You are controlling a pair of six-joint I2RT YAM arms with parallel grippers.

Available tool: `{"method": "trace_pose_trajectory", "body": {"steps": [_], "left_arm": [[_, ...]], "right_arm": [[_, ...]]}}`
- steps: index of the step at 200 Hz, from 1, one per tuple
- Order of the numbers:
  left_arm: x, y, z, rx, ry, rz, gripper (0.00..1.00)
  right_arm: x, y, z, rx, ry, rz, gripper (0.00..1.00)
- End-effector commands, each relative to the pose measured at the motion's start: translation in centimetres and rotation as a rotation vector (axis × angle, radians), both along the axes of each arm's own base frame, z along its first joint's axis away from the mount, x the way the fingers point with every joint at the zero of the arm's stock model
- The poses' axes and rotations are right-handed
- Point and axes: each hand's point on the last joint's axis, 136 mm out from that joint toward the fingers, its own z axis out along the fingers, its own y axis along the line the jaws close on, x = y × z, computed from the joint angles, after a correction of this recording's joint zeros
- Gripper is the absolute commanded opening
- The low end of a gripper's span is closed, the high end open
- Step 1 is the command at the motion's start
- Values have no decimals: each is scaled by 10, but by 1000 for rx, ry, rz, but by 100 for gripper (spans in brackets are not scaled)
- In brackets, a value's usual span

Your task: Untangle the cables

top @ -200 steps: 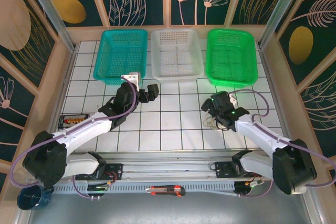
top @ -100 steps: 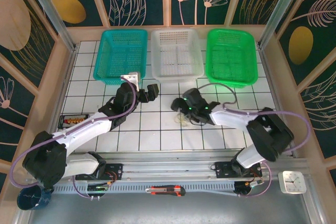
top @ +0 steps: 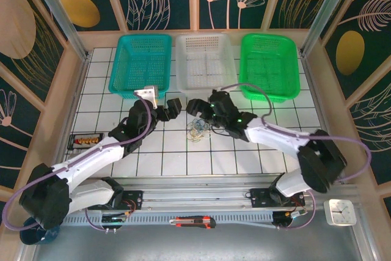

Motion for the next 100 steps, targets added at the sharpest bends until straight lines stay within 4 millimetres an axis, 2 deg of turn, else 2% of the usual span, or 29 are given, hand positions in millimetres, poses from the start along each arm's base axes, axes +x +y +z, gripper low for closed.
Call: {"method": "trace_pose_trajectory", "body": {"steps": [1,20,46,75,100], "left_arm": [[-2,-4,8,-51,-24,-12,99],[-2,-7,9,-69,-25,-25,99],[-1,-12,10,-83,-27,-40,99],[1,-17,7,-82,-12,-57,99],[3,-22,7,-90,-5,-72,99]], "right_arm": [[-9,-47,-12,-120,-16,-99,95],[-18,-72,-18,-141,-10,-147,93],[-30,-97,-33,-114,18,-178,81],[-36,-101,-49,11,65,-150,60],[-36,-99,-56,89,86,-134,53]]}}
